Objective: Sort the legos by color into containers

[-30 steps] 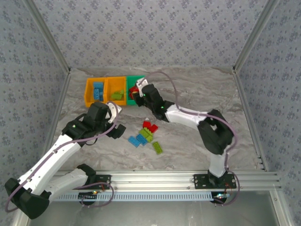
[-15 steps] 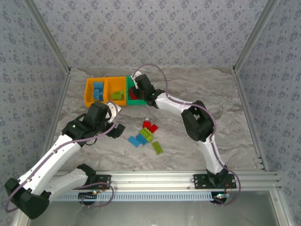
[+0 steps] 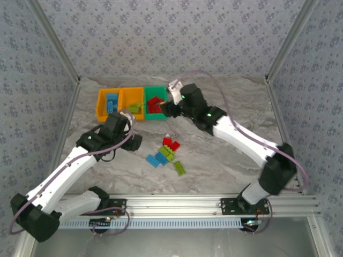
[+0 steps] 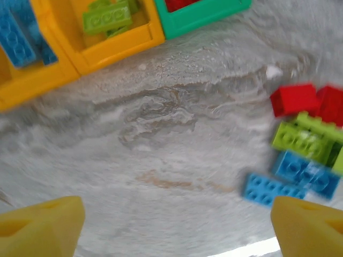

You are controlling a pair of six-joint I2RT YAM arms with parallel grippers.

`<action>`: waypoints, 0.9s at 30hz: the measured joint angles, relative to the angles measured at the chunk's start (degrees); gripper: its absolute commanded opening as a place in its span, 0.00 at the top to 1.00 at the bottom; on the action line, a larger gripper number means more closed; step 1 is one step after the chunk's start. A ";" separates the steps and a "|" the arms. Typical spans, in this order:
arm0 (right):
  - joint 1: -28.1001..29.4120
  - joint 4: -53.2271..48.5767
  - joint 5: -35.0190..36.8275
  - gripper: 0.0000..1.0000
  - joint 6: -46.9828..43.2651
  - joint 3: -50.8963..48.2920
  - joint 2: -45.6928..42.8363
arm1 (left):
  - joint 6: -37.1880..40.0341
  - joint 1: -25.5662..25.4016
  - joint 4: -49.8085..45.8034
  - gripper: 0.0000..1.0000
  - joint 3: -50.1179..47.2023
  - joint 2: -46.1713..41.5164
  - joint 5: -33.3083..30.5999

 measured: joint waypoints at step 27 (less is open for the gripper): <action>2.34 -6.19 -4.66 0.06 7.19 -25.18 -24.37 | -60.26 -16.37 22.34 0.47 -17.29 19.82 3.08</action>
